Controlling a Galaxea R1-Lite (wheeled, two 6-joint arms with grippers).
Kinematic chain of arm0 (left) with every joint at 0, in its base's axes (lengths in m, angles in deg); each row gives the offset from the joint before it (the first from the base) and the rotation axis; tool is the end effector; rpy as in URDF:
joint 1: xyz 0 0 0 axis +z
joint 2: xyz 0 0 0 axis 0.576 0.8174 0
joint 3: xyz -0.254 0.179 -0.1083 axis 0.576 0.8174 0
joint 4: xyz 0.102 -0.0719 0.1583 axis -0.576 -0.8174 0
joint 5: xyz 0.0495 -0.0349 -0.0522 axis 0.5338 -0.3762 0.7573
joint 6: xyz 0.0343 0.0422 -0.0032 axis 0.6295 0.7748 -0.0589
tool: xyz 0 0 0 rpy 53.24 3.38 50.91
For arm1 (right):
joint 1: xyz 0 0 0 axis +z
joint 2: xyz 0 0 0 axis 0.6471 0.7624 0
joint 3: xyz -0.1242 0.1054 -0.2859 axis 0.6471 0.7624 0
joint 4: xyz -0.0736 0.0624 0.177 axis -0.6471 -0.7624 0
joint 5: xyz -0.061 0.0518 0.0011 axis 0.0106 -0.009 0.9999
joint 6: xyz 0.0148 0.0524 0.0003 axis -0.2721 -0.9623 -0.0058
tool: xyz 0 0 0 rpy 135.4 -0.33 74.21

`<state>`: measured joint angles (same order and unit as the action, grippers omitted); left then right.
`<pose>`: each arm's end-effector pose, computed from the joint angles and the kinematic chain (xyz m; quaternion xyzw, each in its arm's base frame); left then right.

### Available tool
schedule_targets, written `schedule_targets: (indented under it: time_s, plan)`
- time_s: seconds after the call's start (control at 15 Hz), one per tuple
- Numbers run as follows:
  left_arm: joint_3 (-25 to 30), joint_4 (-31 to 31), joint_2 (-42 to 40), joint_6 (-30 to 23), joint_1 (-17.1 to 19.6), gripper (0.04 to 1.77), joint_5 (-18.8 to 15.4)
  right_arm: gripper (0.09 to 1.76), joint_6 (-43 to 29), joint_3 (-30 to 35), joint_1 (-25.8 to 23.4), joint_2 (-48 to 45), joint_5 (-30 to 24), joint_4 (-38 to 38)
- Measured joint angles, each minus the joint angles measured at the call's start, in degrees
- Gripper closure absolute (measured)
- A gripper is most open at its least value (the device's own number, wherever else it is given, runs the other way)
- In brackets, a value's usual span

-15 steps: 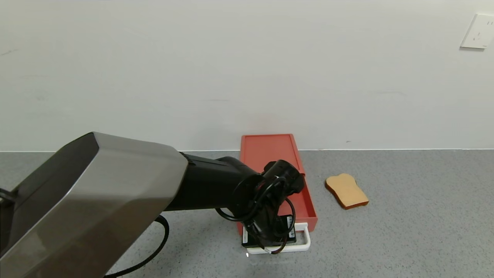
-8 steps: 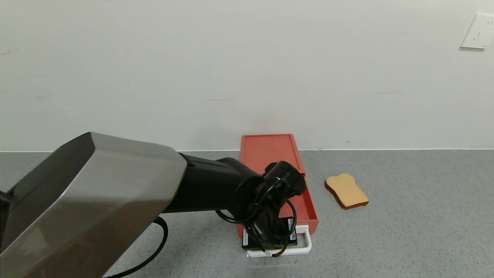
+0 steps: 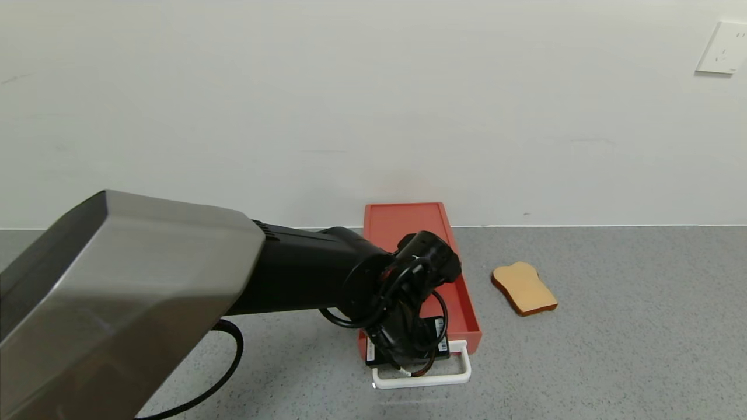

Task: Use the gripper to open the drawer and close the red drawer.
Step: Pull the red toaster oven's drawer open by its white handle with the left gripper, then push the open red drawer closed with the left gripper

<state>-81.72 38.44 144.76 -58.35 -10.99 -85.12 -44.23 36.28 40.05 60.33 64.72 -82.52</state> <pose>0.3080 -0.3212 0.1061 -0.1069 0.5873 -0.1124 0.7944 -0.0076 0.0007 0.0757 -0.0096 -0.0007 0.0041 0.9999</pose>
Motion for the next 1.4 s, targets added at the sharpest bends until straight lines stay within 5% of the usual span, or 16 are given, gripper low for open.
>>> schedule_targets:
  time_s: [0.47, 0.8, 1.13, 1.4]
  plan:
    - [0.0, -1.6, -7.3, 1.8, 0.9, 1.7, -0.1, 0.15, 0.0, 0.0, 0.0, 0.0, 0.0, 0.0]
    - [2.0, -3.6, -15.3, 10.5, 4.9, 1.7, -1.7, 0.15, 0.0, 0.0, 0.0, 0.0, 0.0, 0.0]
    - [8.3, -2.8, -24.5, 22.8, 12.6, 1.7, -11.3, 0.15, 0.1, 0.0, 0.0, 0.0, 0.0, -0.1]
    - [18.3, 4.0, -31.5, 34.5, 19.3, 1.7, -18.3, 0.15, 0.0, 0.0, 0.0, 0.0, 0.0, 0.0]
